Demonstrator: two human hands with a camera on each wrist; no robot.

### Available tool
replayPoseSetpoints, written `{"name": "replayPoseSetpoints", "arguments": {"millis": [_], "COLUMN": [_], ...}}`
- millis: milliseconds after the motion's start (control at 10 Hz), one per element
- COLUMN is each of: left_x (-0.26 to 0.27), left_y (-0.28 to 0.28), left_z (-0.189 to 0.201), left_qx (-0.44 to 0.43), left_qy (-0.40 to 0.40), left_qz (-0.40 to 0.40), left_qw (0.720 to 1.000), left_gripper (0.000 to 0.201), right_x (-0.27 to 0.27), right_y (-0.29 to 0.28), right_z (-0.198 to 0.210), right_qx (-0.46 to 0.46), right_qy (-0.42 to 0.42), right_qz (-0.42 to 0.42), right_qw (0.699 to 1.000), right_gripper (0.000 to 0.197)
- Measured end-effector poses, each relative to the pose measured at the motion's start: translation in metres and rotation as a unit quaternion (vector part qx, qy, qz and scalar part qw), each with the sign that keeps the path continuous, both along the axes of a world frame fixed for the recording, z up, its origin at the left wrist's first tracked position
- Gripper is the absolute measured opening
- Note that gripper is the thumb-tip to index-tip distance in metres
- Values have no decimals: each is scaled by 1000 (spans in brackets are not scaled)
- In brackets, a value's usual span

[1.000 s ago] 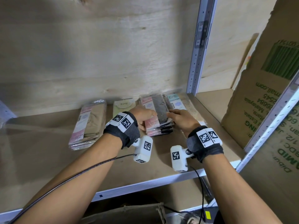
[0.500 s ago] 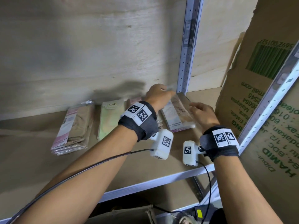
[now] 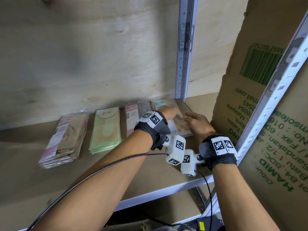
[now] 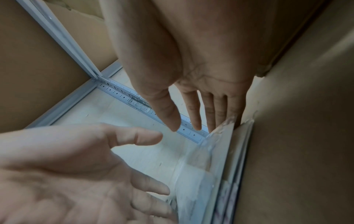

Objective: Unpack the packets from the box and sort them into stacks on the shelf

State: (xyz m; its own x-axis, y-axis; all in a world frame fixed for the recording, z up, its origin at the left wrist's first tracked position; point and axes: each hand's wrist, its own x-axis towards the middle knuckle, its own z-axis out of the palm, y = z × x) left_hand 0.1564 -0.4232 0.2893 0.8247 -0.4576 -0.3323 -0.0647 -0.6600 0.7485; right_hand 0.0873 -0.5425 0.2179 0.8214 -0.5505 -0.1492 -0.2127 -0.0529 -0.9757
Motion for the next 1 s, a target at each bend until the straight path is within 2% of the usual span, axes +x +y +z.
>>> {"name": "replayPoseSetpoints", "arguments": {"millis": [300,500,600,800,900,1000], "left_x": [2,10,13,8,4,0], "left_y": [-11,-9,-10,-5,8,38], "left_z": [-12,-16,-17,-4,12,30], "left_qx": [-14,-36,-35,-32,-59,-117], "left_qy": [30,50,48,-8,-69,-157], "left_qz": [38,37,35,26,22,37], "left_qw": [999,997,998,999,996,980], "left_gripper": [48,32,32,32,28,18], "right_x": [-3,1,1,-4,-13,-23], "right_y": [1,-2,-1,3,7,18], "right_z": [-2,-5,-3,7,16,24], "right_qx": [16,21,16,13,-15,-77], "right_qy": [-13,-19,-15,-18,-30,-56], "right_qz": [-7,-13,-16,-11,-15,-49], "right_qw": [1000,1000,1000,1000,999,994], "right_gripper": [38,24,29,48,39,20]}}
